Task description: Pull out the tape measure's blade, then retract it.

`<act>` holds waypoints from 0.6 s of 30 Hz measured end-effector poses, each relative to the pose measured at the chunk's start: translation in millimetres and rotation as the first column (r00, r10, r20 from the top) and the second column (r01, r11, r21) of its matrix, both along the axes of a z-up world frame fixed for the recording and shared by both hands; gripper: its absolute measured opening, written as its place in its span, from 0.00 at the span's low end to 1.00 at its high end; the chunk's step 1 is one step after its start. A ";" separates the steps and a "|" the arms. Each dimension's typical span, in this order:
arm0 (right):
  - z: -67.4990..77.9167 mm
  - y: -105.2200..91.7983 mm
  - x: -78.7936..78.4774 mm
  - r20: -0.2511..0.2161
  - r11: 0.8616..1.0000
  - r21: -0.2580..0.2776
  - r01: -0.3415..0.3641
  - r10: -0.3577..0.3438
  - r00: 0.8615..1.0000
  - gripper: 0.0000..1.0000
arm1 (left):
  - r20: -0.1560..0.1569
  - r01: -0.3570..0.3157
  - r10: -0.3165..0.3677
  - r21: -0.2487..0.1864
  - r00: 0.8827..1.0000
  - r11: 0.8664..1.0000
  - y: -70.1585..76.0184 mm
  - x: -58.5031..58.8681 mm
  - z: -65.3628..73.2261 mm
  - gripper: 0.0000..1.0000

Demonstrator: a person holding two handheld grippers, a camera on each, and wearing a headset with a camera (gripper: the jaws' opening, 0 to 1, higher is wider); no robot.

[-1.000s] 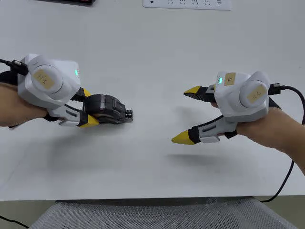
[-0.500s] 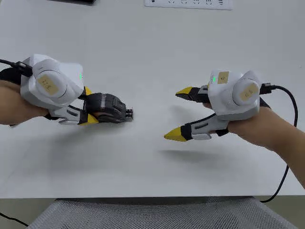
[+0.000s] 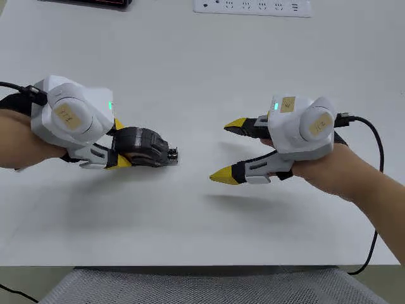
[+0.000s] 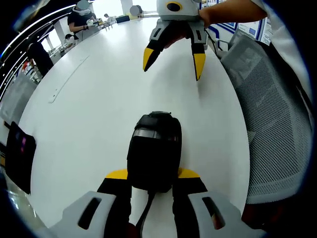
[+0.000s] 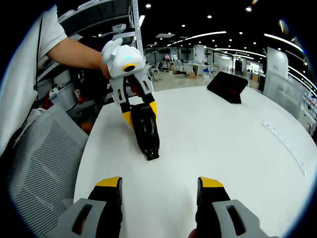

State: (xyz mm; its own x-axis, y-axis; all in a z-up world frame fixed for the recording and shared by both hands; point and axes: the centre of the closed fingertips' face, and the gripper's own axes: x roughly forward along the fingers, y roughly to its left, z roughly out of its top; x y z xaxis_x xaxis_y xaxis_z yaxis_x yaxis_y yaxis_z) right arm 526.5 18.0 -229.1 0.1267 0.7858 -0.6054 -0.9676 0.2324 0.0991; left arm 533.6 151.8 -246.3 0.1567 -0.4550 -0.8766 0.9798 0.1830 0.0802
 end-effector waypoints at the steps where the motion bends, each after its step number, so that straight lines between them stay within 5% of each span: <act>1: -0.6 1.5 0.4 0.002 1.000 0.001 -0.004 0.004 1.000 0.58 | -0.001 -0.002 0.002 0.001 1.000 1.000 0.1 0.1 0.0 0.27; 18: -15.8 27.7 2.9 0.013 0.998 0.013 -0.064 0.064 0.998 0.45 | -0.023 -0.019 0.020 0.015 1.000 1.000 1.3 0.3 -0.5 0.26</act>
